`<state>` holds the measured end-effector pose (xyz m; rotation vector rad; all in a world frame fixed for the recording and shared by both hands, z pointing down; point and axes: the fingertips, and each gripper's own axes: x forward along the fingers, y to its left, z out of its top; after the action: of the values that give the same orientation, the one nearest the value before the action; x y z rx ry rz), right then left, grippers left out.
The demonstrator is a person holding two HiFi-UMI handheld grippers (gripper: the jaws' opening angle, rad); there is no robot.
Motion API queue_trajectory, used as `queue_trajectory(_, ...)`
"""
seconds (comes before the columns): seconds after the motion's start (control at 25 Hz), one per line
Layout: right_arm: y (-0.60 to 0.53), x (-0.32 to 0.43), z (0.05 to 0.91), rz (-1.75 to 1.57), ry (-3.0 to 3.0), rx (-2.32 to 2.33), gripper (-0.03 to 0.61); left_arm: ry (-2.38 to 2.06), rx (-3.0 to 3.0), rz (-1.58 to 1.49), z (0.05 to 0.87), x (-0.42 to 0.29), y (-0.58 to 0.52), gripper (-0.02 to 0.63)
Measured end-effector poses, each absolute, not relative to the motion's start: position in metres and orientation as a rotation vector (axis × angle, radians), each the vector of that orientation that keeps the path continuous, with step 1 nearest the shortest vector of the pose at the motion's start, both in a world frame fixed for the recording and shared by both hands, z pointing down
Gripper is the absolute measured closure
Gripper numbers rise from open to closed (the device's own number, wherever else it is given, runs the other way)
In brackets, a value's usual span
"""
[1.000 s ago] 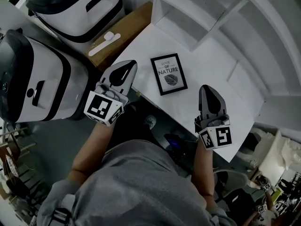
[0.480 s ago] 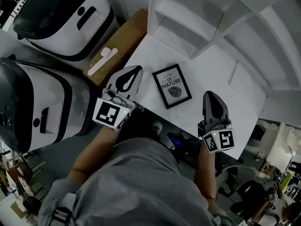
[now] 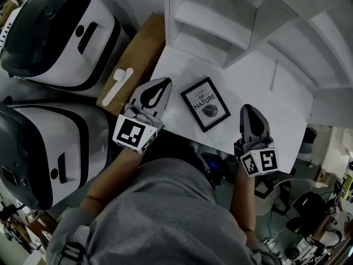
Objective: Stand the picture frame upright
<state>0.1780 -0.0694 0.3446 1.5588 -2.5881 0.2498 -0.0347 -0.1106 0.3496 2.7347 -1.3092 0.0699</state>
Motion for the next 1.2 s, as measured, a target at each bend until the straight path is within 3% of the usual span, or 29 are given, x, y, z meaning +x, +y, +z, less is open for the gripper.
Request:
queue_trajectory(0.52,-0.093,0.201,0.346,0.262,-2.539,1.686,0.551,-1.234,2.744,0.078,0.346,-0.032,-0.124,0.606)
queue_trajectory(1.2,-0.110,0.203,0.344,0.311,-2.673,1.409,0.552,-1.411,2.584,0.109,0.357,-0.016,-0.115,0.606)
